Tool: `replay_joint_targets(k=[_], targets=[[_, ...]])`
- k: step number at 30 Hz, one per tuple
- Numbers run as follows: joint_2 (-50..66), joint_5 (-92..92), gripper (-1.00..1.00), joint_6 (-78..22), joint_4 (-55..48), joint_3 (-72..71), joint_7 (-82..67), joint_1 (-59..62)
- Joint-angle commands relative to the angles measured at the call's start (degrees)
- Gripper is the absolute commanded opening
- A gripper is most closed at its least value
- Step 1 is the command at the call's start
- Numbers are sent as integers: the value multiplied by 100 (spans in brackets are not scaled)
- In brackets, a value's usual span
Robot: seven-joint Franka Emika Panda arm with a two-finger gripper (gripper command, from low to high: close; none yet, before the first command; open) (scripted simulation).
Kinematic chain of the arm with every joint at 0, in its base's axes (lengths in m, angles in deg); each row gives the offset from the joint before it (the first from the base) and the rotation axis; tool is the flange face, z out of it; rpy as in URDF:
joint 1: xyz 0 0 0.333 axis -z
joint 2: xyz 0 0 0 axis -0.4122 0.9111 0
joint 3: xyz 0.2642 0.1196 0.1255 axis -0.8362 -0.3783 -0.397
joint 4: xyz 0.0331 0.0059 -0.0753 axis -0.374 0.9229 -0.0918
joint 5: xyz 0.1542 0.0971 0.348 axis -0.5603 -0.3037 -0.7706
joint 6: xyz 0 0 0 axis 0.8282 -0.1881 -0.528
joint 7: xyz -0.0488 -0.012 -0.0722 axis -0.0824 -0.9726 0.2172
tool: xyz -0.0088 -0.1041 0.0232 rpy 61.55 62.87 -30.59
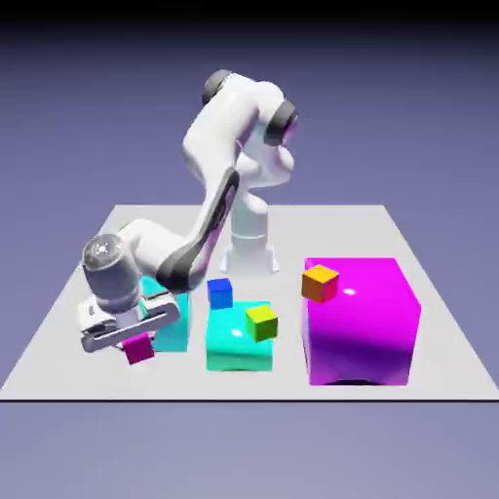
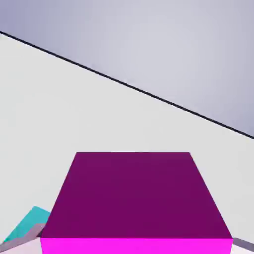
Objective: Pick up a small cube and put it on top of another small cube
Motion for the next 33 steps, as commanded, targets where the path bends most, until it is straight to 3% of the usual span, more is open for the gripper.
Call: replay_joint_targets(k=[1, 12, 33], targets=[[-208, 141, -100, 61, 179, -108, -100, -28], [-2492, 1589, -100, 664, 2139, -1292, -1246, -336], [-6853, 4948, -100, 1659, 5661, -2233, -3042, 225]])
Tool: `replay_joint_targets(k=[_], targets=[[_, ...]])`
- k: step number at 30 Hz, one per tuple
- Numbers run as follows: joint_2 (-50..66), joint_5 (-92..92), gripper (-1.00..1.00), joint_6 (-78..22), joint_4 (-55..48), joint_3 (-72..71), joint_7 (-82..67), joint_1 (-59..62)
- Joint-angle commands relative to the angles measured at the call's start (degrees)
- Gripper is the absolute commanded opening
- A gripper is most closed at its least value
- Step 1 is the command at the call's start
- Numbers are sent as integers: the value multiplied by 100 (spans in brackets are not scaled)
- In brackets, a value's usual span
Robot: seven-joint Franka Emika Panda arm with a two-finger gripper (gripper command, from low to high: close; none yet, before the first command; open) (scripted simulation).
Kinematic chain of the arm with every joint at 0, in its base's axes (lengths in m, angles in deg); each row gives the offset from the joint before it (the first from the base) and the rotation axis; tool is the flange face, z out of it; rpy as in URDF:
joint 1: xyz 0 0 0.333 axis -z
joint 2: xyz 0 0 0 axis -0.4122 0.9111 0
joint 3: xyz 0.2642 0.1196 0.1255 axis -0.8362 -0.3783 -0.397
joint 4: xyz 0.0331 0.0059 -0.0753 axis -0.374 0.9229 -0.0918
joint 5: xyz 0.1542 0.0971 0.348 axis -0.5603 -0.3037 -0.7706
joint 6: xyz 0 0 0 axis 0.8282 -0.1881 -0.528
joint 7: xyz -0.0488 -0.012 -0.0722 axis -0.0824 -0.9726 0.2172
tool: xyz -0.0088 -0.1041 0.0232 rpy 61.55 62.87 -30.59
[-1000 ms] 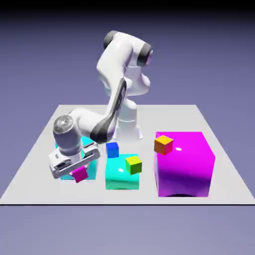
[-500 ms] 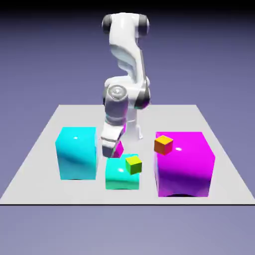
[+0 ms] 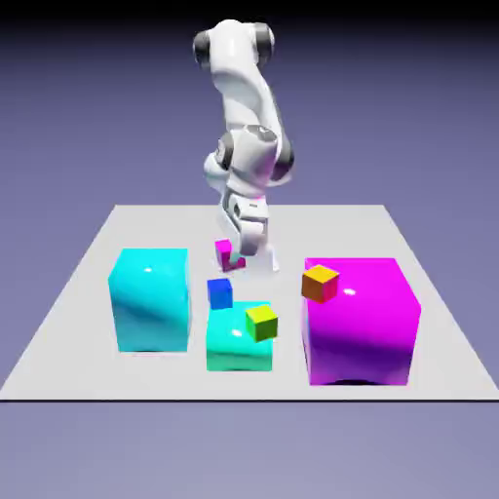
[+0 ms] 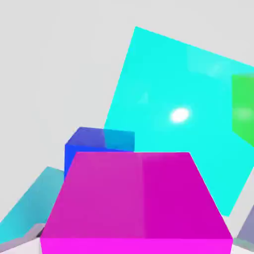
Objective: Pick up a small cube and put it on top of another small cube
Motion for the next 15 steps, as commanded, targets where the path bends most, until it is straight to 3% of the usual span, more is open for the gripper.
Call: replay_joint_targets(k=[1, 4, 12, 13, 15], targets=[[-208, 160, -100, 54, 168, -44, -86, 27], [-471, 440, -100, 94, 351, 72, -143, 211], [1141, 1726, -100, 1759, 419, 359, 704, 745], [1141, 1726, 100, 1759, 419, 359, 704, 745], [934, 1561, 100, 1545, 410, 322, 595, 676]])
